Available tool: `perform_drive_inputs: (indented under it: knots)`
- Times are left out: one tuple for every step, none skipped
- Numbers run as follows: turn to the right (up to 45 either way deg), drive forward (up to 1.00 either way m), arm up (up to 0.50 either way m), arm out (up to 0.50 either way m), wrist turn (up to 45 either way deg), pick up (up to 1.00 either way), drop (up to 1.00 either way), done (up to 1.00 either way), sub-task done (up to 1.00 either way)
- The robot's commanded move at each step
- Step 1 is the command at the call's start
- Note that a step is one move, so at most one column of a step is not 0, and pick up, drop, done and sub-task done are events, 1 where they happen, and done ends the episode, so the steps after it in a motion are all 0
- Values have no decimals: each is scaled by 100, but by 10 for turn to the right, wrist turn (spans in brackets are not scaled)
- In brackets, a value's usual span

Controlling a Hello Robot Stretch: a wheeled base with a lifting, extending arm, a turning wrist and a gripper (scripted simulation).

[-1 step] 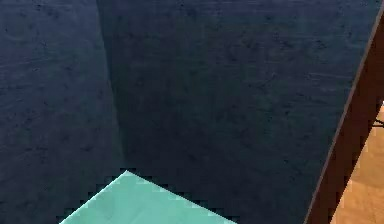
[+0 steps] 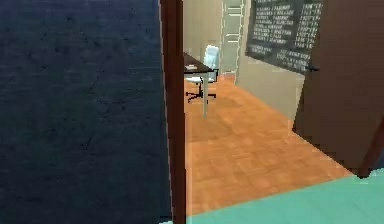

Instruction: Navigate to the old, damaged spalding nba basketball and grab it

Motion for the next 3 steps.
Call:
perform_drive_inputs:
  knots:
    - [450, 0, 0, 0, 0, 0, 0, 0, 0]
    - [270, 0, 0, 0, 0, 0, 0, 0, 0]
    - [0, 15, 0, 0, 0, 0, 0, 0, 0]
